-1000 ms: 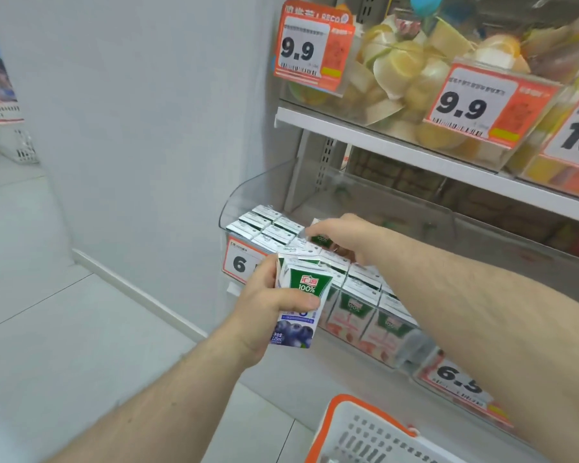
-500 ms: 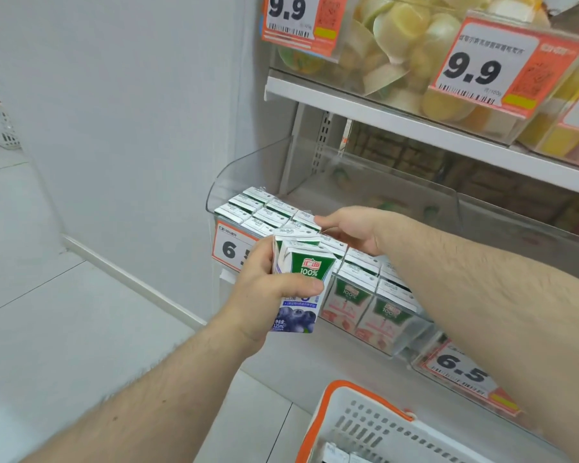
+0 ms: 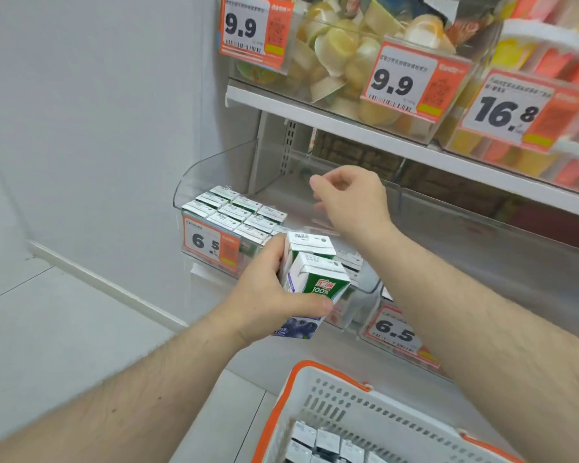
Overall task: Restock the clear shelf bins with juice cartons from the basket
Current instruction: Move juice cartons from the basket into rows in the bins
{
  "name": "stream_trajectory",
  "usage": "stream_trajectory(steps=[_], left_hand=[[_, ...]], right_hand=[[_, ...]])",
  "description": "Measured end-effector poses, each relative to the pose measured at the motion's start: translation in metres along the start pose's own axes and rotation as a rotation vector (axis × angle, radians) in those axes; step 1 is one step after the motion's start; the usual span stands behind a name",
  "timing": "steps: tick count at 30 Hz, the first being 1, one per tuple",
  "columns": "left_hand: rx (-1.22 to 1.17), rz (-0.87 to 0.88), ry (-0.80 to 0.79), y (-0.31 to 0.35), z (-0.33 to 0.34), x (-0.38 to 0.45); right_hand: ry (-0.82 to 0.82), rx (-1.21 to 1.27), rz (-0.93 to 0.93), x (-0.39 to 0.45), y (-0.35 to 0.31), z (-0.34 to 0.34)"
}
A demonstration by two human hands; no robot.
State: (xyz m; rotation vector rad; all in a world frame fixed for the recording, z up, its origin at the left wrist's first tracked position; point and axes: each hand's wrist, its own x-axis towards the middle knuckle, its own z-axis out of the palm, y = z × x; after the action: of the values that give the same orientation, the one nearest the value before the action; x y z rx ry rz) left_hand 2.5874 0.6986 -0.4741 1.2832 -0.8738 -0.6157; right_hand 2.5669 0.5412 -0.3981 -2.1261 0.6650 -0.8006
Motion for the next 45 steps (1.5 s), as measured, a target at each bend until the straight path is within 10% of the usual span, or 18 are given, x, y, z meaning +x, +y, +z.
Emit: stream_trajectory(steps=[8, 18, 27, 38, 45], left_hand=[[0.061, -0.075, -0.158, -0.002, 0.069, -0.004], [0.029, -0.153, -0.266, -0.006, 0.166, -0.012], [-0.079, -0.356, -0.429, -0.018, 0.205, -0.003], [0.182, -0.205, -0.705, -0.014, 0.263, -0.013], [0.392, 0.227, -0.6, -0.007, 0.346, -0.004]], right_hand=[[0.228, 0.155, 0.112, -0.133, 0.029, -0.083], [0.126, -0.112, 0.424, -0.195, 0.062, -0.139], [0.4, 0.5, 0.578, -0.231, 0.096, -0.215], [0.661, 0.619, 0.629, -0.245, 0.138, -0.28], [0.805, 0.09, 0.554, -0.228, 0.16, -0.376]])
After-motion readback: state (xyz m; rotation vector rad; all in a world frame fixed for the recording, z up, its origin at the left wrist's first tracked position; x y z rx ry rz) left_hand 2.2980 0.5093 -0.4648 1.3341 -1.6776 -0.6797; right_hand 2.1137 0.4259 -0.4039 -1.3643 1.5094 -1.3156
